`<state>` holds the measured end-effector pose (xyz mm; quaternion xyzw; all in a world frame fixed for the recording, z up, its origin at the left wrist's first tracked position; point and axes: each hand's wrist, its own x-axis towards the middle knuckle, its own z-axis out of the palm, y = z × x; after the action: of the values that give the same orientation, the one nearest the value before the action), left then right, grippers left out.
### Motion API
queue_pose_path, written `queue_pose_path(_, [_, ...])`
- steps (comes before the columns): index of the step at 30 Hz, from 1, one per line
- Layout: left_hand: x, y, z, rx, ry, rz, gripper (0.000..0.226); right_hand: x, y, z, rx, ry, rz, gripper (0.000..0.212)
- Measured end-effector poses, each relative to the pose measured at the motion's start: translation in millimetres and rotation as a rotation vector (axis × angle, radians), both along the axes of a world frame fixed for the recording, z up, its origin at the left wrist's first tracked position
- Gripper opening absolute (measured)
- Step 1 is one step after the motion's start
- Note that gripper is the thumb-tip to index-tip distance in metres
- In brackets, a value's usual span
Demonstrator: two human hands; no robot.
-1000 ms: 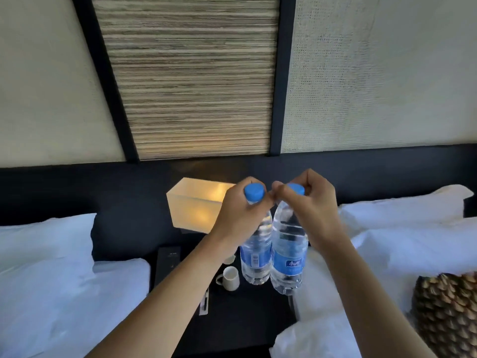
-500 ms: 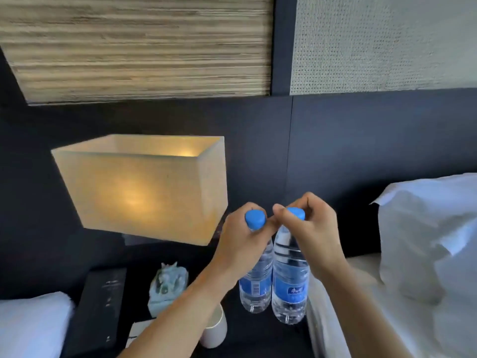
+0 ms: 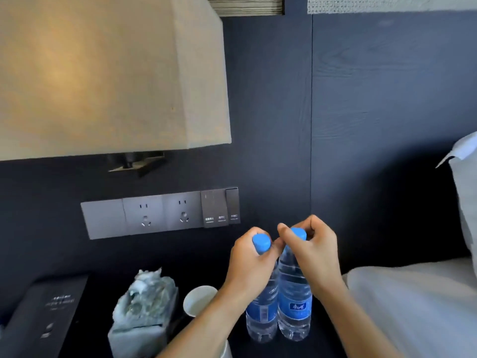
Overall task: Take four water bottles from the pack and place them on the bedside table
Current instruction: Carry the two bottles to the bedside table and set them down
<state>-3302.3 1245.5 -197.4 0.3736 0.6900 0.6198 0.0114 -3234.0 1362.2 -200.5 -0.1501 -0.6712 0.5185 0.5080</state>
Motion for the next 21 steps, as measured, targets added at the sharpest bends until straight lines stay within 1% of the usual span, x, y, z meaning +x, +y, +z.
queue_pose_path(7, [-19.3, 22.2, -22.5, -0.007, 0.008, 0.028, 0.036, -15.6, 18.1, -19.2, -0.005, -0.021, 0.012, 0.034])
queue_pose_path(10, [-22.9, 29.9, -28.7, 0.003, -0.006, 0.045, 0.035, -18.1, 21.9, -26.8, 0.023, -0.019, 0.009, 0.033])
queue_pose_path(13, [-24.5, 34.3, -31.9, 0.041, -0.006, 0.088, 0.036, -17.4, 23.4, -30.5, 0.015, 0.001, 0.025, 0.037])
queue_pose_path(15, [-28.3, 33.4, -33.3, 0.045, 0.017, 0.111, 0.039, -17.5, 21.7, -33.7, 0.022, -0.01, 0.026, 0.044])
queue_pose_path(17, [-29.3, 29.2, -36.7, 0.038, 0.049, 0.104, 0.035, -15.6, 19.6, -38.7, 0.06, -0.051, 0.037, 0.052])
queue_pose_path(18, [-29.2, 27.0, -39.3, 0.028, 0.07, 0.085, 0.032, -14.0, 20.0, -41.5, 0.09, -0.067, 0.045, 0.053])
queue_pose_path(19, [-29.4, 24.6, -41.8, 0.014, 0.09, 0.063, 0.03, -12.5, 21.7, -43.8, 0.129, -0.082, 0.041, 0.051])
queue_pose_path(21, [-31.2, 19.8, -45.1, -0.012, 0.099, 0.017, 0.025, -9.6, 26.5, -46.7, 0.261, -0.129, -0.032, 0.045])
